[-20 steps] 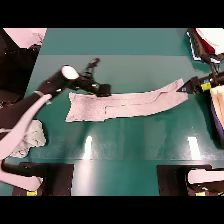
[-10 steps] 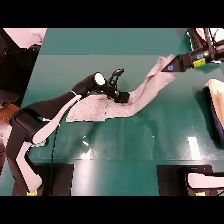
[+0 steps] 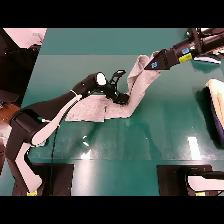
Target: Fold the shirts.
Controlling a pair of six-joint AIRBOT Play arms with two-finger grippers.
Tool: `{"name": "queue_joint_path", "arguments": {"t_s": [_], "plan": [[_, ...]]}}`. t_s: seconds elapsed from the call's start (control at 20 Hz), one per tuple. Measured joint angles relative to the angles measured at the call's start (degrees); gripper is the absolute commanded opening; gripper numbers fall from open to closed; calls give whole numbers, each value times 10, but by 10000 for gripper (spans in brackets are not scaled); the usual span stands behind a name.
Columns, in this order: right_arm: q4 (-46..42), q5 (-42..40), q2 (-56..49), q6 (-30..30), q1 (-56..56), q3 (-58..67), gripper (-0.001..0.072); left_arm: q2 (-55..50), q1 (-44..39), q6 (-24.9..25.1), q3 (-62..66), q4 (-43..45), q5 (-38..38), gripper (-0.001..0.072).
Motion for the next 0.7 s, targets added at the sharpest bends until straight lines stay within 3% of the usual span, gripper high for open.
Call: {"name": "queue_joint_path", "arguments": {"t_s": [0.3,0.7], "plan": [[-1,-10,0,0,25,2,9,78,34,-14,0,102,-42,20],[1,-78,-70,-35,148,3,11,245,192,-17,0,168,-93,22]]}}
